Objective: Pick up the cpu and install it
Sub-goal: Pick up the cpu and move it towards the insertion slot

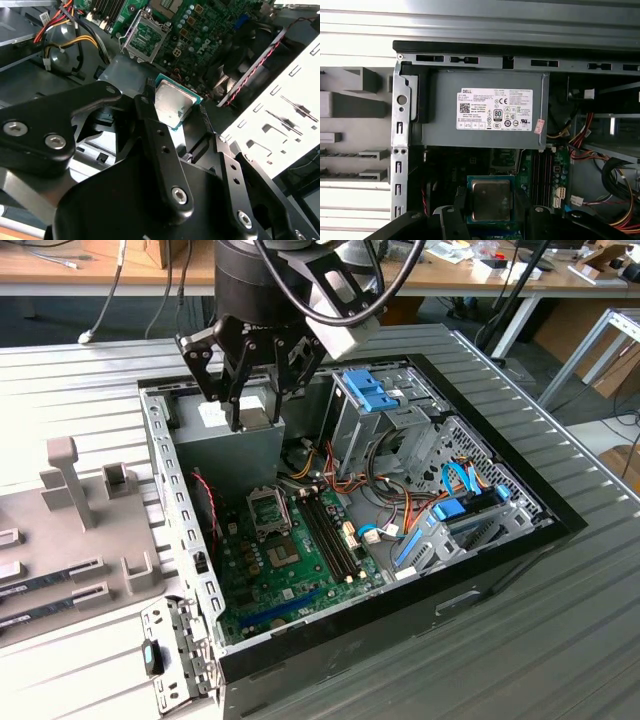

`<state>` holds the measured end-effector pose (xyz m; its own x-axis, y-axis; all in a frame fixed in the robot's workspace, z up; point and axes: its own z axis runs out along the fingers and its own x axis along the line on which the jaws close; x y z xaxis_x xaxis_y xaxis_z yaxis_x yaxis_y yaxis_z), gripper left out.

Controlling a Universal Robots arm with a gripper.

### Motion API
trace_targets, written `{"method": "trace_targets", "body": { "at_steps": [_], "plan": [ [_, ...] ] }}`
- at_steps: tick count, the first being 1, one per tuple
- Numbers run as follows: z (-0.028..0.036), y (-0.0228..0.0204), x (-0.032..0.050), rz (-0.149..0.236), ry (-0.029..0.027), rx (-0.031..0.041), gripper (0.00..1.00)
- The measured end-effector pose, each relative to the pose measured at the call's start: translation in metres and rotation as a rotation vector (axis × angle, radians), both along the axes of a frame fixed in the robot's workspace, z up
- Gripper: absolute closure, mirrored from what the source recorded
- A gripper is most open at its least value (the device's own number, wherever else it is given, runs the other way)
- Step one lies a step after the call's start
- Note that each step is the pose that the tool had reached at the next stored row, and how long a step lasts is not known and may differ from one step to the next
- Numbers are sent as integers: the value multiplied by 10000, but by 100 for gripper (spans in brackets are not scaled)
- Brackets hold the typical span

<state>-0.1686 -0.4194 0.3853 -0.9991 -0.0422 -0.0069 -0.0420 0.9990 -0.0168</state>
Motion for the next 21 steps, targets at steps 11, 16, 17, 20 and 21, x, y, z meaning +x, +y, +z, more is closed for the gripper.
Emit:
{"method": "trace_targets", "body": {
  "at_steps": [11,16,17,20,21],
  "plan": [
    [-12,-15,142,1,0,0,53],
    [-17,-22,203,1,0,0,53],
    [-19,-23,220,0,0,0,53],
    [-24,-30,272,1,0,0,53],
    [-25,-31,281,1,0,0,53]
  ]
}}
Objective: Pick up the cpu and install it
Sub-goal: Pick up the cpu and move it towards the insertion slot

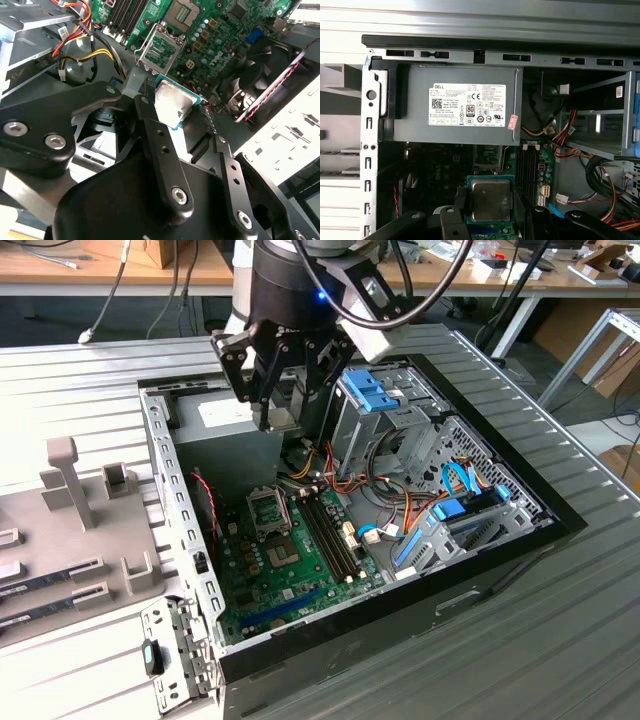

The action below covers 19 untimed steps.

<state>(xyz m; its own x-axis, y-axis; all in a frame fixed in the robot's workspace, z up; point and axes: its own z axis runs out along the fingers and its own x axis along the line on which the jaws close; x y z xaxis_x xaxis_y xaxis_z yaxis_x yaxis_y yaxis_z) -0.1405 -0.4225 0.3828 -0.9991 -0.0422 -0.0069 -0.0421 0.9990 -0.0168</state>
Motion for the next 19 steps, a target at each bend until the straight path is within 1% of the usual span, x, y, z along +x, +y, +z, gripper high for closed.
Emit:
{"method": "trace_targets", "body": {
  "at_steps": [14,19],
  "plan": [
    [-15,-18,153,0,0,0,53],
    [-21,-25,224,0,0,0,53]
  ]
}}
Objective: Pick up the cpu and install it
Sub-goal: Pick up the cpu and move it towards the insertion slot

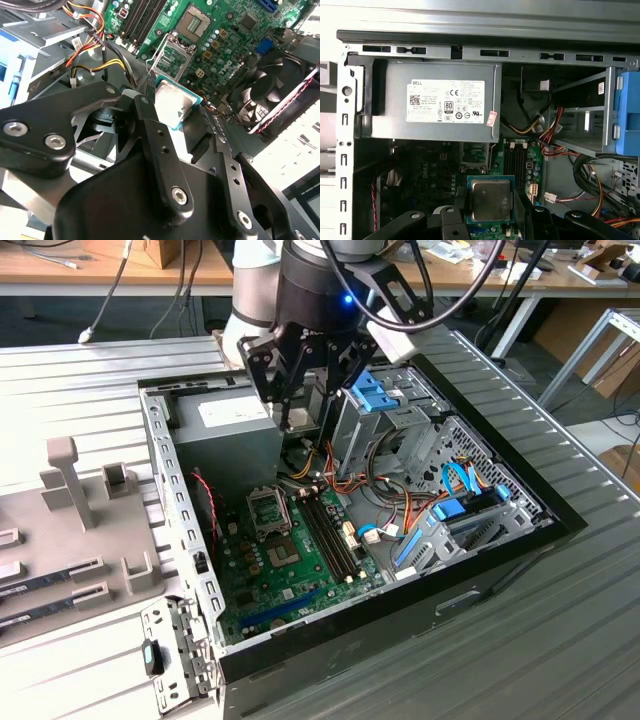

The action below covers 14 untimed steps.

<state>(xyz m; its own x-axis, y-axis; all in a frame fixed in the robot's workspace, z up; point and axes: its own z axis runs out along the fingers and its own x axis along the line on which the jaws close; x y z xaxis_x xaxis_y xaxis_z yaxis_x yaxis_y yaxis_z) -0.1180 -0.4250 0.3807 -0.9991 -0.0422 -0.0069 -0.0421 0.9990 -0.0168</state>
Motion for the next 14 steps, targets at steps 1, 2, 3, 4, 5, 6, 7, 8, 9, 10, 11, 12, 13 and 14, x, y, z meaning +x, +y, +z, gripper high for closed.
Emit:
{"method": "trace_targets", "body": {
  "at_steps": [1,2,3,4,5,6,7,8,9,10,11,12,13,14],
  "plan": [
    [-1,-1,10,0,0,-1,53],
    [-2,-2,19,0,0,0,53],
    [-3,-3,32,-1,0,-1,53],
    [-4,-4,43,-1,0,0,53],
    [-5,-6,64,0,0,-1,53],
    [-7,-8,85,0,0,-1,53],
    [-9,-10,107,-1,0,0,53],
    [-11,-13,138,-1,0,-1,53],
    [-14,-14,167,-1,0,0,53],
    [-15,-15,184,-1,0,-1,53],
    [-17,-16,197,-1,0,0,53],
    [-18,-17,215,0,0,0,53],
    [-20,-18,227,0,0,0,53],
    [-21,-18,239,0,0,0,53]
  ]
}}
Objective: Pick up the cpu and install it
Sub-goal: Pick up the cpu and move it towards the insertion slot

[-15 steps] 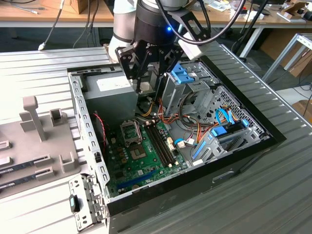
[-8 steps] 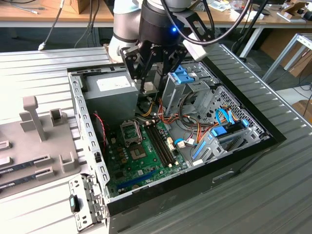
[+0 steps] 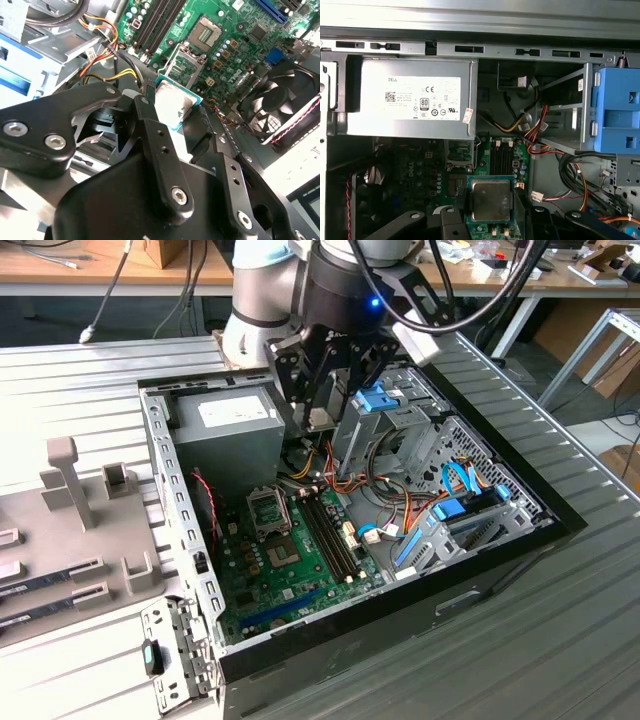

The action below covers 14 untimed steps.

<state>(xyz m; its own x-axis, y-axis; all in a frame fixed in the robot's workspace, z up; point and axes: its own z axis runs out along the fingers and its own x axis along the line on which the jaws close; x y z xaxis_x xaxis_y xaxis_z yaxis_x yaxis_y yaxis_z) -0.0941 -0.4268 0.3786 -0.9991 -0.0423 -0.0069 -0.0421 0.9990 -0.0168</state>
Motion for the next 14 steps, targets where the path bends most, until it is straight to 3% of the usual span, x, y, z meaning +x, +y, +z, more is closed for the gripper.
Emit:
{"method": "trace_targets", "body": {
  "at_steps": [14],
  "plan": [
    [-20,-13,237,-1,0,0,53]
  ]
}}
